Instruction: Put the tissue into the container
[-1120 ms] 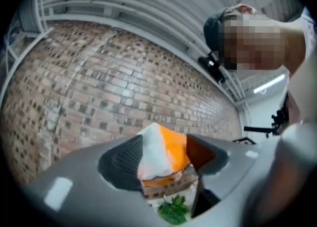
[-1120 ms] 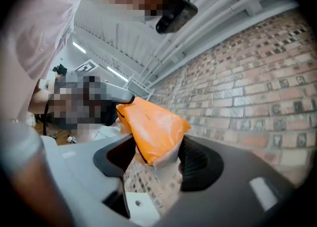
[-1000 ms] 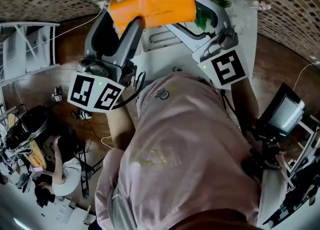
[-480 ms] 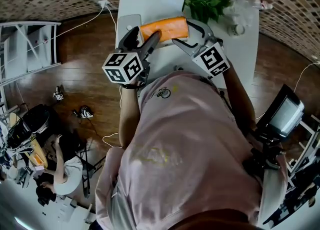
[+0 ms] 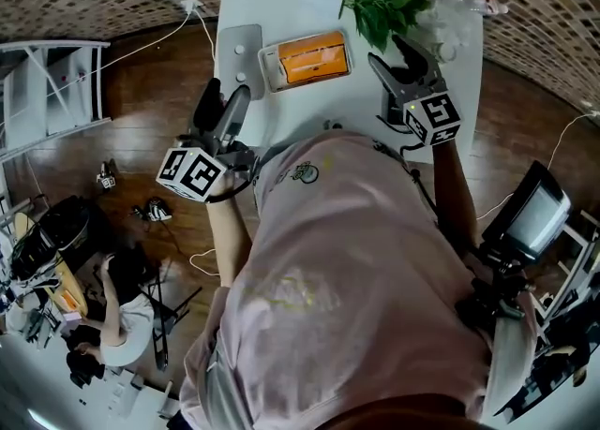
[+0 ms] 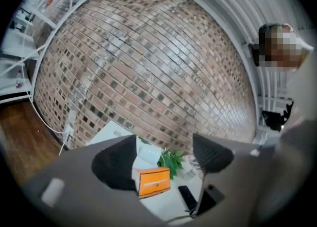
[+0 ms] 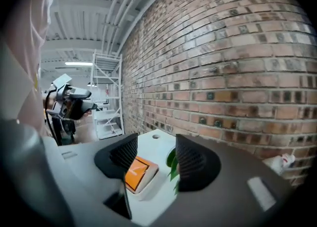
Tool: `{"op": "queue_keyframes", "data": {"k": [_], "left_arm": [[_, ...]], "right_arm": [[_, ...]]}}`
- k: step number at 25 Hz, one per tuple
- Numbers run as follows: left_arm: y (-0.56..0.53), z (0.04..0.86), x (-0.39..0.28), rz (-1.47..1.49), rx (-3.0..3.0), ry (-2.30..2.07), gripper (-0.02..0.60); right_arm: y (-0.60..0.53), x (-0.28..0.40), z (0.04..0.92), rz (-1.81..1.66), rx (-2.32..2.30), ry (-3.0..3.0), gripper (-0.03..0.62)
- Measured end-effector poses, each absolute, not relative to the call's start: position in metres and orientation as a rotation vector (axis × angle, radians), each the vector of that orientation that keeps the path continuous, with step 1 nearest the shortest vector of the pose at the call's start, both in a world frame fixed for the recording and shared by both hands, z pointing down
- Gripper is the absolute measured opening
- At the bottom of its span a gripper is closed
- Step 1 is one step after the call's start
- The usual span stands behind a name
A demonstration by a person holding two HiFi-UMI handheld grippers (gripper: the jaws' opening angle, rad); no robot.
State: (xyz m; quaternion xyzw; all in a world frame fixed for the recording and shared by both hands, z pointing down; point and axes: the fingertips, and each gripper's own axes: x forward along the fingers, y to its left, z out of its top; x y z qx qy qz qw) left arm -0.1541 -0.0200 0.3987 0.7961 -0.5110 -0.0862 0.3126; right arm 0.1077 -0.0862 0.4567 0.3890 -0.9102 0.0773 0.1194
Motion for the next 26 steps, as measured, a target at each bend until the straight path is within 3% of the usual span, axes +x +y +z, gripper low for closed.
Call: {"op": "queue_keyframes", "data": {"k": [4, 26], "left_arm": [[-0.013, 0.378, -0.167, -0.318, 2.113, -1.394, 0.357], [0.007, 0.387, -0.14, -0.306, 2.121, -1.319, 0.344]], "right_arm": [[-0.093, 0.134, 0.45, 0.416, 1.321, -2.687, 0.202], [-0.066, 0.116, 0.447, 0.423, 1.231, -2.742, 0.198]]}}
